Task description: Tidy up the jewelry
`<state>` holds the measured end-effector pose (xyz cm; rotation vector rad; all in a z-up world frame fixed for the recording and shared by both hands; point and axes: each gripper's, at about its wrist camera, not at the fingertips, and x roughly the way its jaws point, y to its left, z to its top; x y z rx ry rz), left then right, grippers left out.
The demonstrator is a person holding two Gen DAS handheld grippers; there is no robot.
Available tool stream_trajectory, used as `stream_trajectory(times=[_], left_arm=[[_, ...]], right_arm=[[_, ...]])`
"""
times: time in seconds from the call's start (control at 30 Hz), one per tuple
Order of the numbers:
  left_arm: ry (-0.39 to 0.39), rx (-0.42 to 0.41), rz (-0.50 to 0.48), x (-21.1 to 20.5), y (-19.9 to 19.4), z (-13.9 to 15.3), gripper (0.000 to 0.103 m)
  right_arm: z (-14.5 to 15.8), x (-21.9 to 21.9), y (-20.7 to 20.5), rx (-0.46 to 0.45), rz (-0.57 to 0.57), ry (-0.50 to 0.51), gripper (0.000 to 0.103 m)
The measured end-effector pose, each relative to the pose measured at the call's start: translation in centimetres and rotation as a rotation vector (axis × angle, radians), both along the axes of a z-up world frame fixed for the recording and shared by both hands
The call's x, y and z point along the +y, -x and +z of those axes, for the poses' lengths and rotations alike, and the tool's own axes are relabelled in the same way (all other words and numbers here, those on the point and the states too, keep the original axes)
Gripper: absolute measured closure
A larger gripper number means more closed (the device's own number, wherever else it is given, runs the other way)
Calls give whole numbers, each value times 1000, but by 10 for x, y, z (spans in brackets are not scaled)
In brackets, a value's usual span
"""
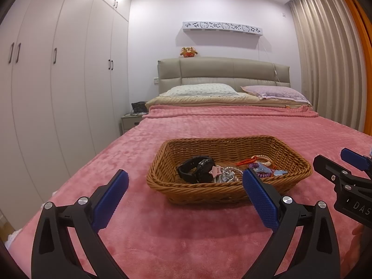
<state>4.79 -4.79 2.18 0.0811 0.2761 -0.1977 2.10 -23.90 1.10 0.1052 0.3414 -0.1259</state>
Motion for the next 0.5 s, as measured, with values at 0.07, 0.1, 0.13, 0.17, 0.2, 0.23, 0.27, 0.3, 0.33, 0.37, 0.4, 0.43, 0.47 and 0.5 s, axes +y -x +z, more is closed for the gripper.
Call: stream_trajectory(times=[0.07, 0.1, 0.13, 0.17, 0.2, 0.23, 0.27, 0.3, 0.33, 0.37, 0.4, 0.43, 0.47, 0.5], left_arm=[[0, 0, 0, 0, 1, 0, 8], [0, 0, 0, 0, 0, 0, 8], [0, 0, 0, 0, 0, 0, 8], [0, 0, 0, 0, 0, 0, 8], [0, 0, 0, 0, 0, 0, 8], [0, 1, 0, 0, 0, 0, 8], [0, 1, 0, 0, 0, 0, 8], [0, 1, 0, 0, -1, 0, 8], [0, 0, 0, 0, 0, 0, 8], [0, 1, 0, 0, -1, 0, 8], [0, 1, 0, 0, -1, 0, 8], [0, 1, 0, 0, -1, 0, 8], [0, 1, 0, 0, -1, 0, 8], [-1, 4, -3, 0, 0, 0, 8]], right_arm=[[0, 0, 0, -1, 0, -1, 20], [0, 0, 0, -1, 1, -1, 20], [0, 0, -1, 0, 0, 0, 20], [0, 0, 0, 0, 0, 0, 20], [0, 0, -1, 0, 1, 0, 20], [0, 0, 0, -1, 1, 0, 20], [0, 0, 0, -1, 0, 0, 20], [0, 0, -1, 0, 0, 0, 20], [0, 0, 0, 0, 1, 0, 20], [0, 0, 0, 0, 1, 0, 20], [0, 0, -1, 0, 1, 0, 20], [0, 0, -1, 0, 1, 0, 20], [0, 0, -1, 0, 1, 0, 20], [0, 0, -1, 0, 1, 0, 20]])
